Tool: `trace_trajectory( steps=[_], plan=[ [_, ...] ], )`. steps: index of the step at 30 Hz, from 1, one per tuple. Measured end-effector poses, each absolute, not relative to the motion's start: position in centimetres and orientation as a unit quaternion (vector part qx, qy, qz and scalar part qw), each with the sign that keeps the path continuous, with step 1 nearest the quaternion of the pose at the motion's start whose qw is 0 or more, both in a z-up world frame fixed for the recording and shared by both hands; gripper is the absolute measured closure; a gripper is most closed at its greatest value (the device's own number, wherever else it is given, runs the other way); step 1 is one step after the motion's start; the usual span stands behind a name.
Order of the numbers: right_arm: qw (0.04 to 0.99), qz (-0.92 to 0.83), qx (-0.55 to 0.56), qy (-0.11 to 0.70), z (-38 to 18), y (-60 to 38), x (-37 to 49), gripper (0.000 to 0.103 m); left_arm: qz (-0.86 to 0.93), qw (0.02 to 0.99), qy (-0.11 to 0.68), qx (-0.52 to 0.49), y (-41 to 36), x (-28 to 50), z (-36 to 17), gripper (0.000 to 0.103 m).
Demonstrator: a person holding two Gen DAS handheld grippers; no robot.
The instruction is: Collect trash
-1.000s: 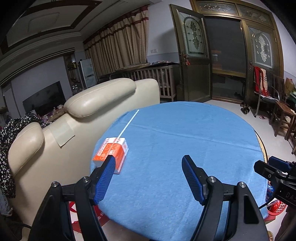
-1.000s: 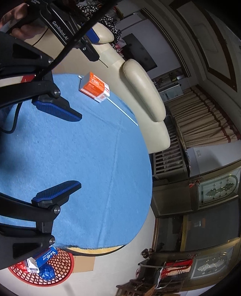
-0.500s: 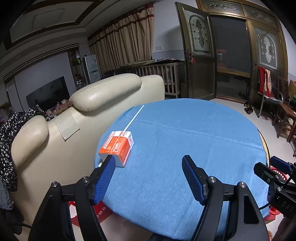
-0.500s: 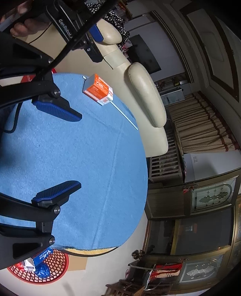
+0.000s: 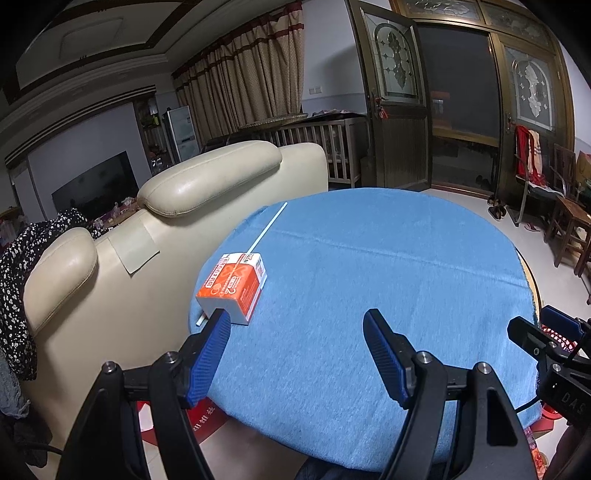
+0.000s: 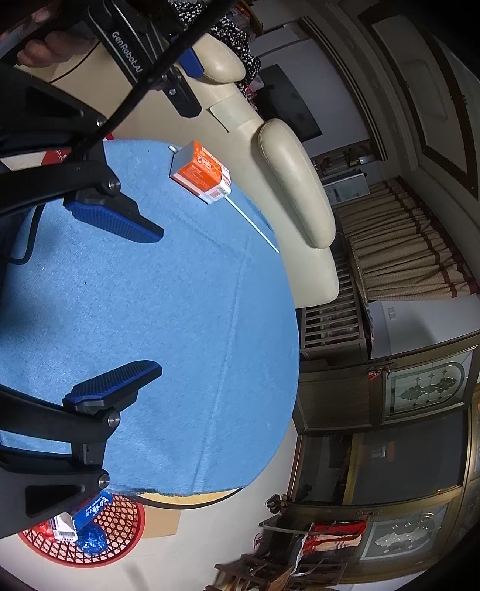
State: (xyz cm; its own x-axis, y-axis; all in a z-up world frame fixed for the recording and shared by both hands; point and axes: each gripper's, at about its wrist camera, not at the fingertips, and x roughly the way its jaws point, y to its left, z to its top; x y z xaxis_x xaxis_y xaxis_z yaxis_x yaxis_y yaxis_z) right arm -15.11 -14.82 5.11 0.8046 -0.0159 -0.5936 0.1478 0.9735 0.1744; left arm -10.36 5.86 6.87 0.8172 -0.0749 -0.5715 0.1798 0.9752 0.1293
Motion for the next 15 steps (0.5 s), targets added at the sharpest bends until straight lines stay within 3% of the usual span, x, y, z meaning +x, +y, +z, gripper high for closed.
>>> trace_trajectory(
  steps=[15],
  plan=[
    [0.943,-0.046,0.109,0.311,5.04,-14.81,-15.11,0.033,-0.067,0.947,0.299,0.090,6.01,-10.31,6.78,0.028]
  ],
)
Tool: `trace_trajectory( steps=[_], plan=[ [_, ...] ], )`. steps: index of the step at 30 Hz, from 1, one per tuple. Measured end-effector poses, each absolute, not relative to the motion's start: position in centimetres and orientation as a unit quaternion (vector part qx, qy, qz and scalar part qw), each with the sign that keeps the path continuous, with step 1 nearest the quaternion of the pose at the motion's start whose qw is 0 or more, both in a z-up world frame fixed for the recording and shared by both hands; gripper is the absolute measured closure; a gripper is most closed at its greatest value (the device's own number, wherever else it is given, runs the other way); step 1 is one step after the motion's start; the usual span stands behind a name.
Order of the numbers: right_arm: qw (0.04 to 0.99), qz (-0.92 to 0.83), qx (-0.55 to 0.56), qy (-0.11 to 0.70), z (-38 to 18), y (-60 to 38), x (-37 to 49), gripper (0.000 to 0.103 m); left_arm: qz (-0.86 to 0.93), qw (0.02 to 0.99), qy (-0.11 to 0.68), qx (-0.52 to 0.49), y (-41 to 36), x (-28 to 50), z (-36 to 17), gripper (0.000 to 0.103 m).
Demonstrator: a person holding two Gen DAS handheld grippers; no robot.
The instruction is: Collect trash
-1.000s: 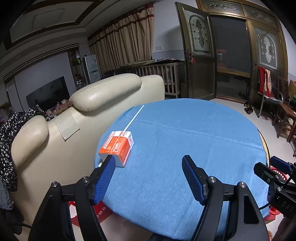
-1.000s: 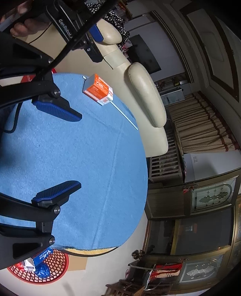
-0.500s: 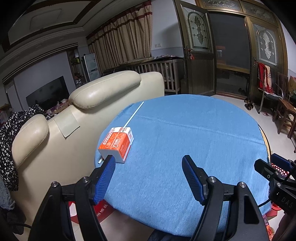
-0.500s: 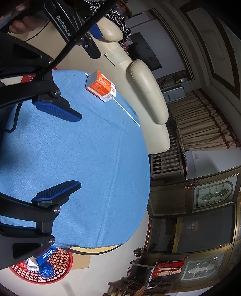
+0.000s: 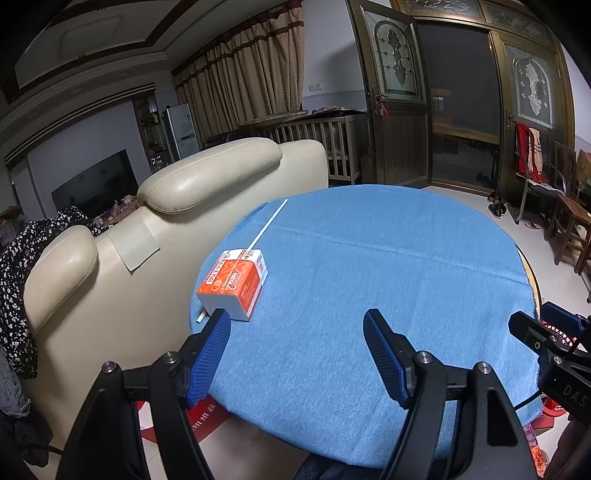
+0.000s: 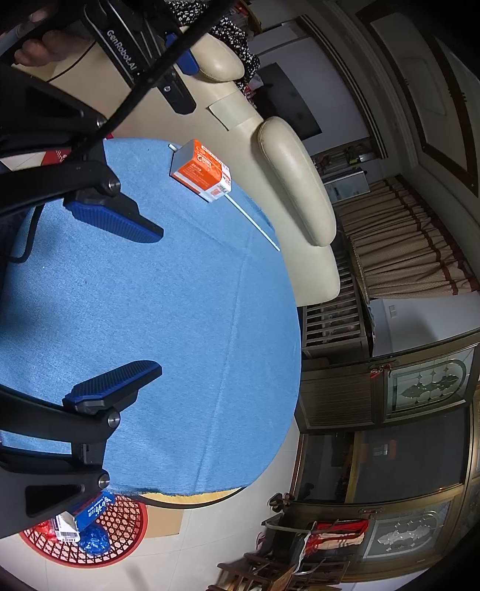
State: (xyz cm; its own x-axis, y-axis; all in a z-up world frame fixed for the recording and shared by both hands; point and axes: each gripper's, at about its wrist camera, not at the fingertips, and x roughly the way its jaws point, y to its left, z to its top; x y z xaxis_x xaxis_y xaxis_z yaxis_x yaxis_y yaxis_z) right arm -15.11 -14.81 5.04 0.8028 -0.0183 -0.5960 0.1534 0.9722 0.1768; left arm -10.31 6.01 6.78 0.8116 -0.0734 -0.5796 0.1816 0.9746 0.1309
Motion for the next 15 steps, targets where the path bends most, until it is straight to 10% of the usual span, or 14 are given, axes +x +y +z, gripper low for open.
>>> trace_trajectory(
  steps=[15],
  plan=[
    [0.942,-0.048,0.113,0.313,4.92,-15.07,-15.14,0.033,-0.067,0.947,0.303,0.089,6.09,-10.31,6.57,0.028]
  ],
)
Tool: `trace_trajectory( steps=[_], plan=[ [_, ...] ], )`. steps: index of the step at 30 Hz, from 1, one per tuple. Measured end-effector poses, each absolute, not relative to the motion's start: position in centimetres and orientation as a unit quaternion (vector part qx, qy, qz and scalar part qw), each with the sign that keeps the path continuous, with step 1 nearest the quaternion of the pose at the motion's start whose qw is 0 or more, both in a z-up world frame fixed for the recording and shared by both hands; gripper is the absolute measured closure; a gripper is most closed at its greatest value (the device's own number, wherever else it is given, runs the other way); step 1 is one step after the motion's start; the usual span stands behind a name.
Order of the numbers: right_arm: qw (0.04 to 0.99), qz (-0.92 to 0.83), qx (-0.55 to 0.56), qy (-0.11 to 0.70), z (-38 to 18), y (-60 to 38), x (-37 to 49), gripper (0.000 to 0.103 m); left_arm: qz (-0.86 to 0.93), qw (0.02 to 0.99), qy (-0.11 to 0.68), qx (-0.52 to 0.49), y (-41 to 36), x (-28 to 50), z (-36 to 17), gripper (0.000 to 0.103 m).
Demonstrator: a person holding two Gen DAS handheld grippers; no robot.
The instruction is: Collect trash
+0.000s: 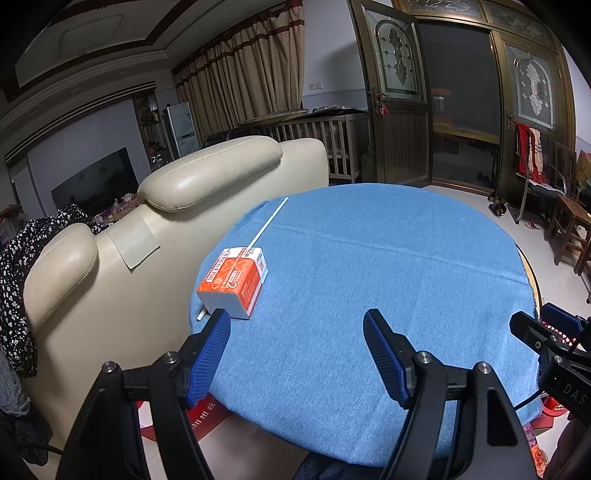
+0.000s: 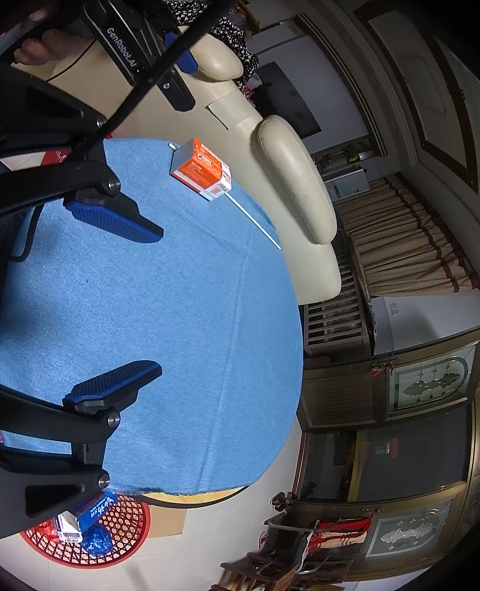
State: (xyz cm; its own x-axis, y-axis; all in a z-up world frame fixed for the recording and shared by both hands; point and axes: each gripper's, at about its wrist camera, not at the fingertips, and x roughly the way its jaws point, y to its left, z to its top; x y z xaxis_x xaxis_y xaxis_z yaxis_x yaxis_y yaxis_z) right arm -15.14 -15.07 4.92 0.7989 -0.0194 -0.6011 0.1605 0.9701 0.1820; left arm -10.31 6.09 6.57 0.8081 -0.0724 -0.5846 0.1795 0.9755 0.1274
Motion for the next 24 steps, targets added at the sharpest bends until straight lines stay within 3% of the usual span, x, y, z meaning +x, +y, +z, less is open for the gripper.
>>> trace_trajectory(
  steps=[24],
  plan=[
    [0.939,-0.051,0.120,0.317,4.47,-15.47,-15.24,0.033,-0.065,0.945,0.307,0.089,6.24,-10.32,6.37,0.028]
  ],
)
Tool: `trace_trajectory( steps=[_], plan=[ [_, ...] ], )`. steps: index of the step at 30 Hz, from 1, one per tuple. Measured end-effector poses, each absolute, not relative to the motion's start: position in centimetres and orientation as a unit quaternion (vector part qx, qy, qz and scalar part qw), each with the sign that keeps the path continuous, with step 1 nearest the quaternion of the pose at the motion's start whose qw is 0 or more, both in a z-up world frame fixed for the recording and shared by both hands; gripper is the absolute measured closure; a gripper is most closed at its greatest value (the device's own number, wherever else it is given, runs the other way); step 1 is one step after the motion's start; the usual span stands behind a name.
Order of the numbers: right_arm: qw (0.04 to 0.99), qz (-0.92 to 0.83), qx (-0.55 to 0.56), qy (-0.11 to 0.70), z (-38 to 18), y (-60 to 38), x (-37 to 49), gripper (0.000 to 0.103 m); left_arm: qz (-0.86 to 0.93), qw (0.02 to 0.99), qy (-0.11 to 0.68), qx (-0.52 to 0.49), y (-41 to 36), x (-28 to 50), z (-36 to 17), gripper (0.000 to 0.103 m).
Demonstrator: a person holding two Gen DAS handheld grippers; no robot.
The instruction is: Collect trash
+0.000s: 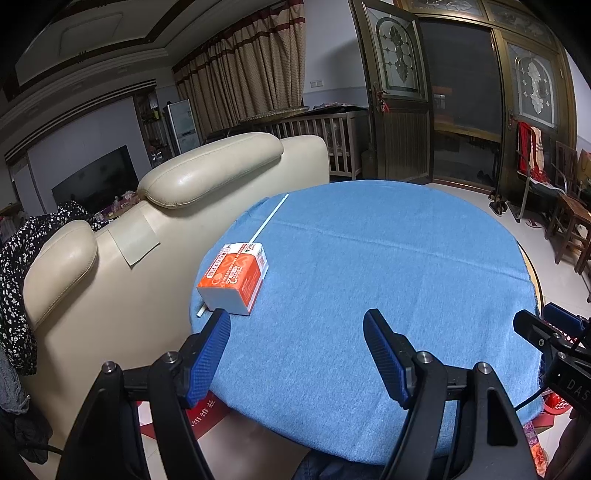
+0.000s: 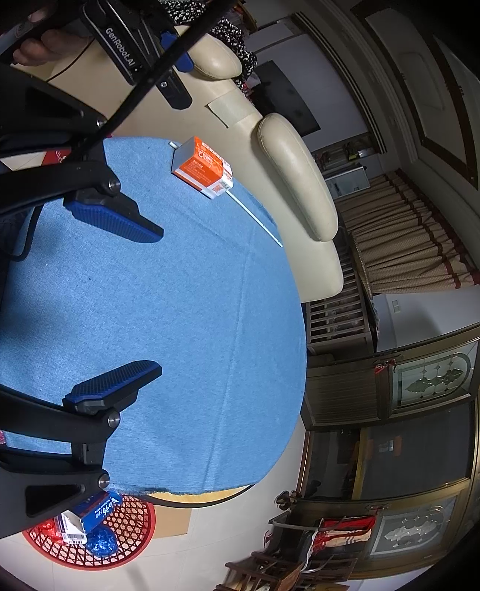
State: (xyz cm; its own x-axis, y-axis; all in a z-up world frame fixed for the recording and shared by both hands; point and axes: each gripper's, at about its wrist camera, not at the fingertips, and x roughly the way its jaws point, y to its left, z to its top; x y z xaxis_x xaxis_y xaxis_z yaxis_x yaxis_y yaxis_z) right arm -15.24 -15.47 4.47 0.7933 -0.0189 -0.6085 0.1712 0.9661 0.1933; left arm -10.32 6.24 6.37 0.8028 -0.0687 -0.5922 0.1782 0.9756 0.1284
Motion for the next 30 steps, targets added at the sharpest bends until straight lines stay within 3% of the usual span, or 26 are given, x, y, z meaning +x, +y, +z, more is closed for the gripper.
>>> trace_trajectory(
  steps=[30],
  plan=[
    [0.938,-0.054,0.123,0.321,3.98,-15.51,-15.10,0.033,-0.065,0.943,0.315,0.089,6.41,-9.90,5.87,0.028]
  ],
)
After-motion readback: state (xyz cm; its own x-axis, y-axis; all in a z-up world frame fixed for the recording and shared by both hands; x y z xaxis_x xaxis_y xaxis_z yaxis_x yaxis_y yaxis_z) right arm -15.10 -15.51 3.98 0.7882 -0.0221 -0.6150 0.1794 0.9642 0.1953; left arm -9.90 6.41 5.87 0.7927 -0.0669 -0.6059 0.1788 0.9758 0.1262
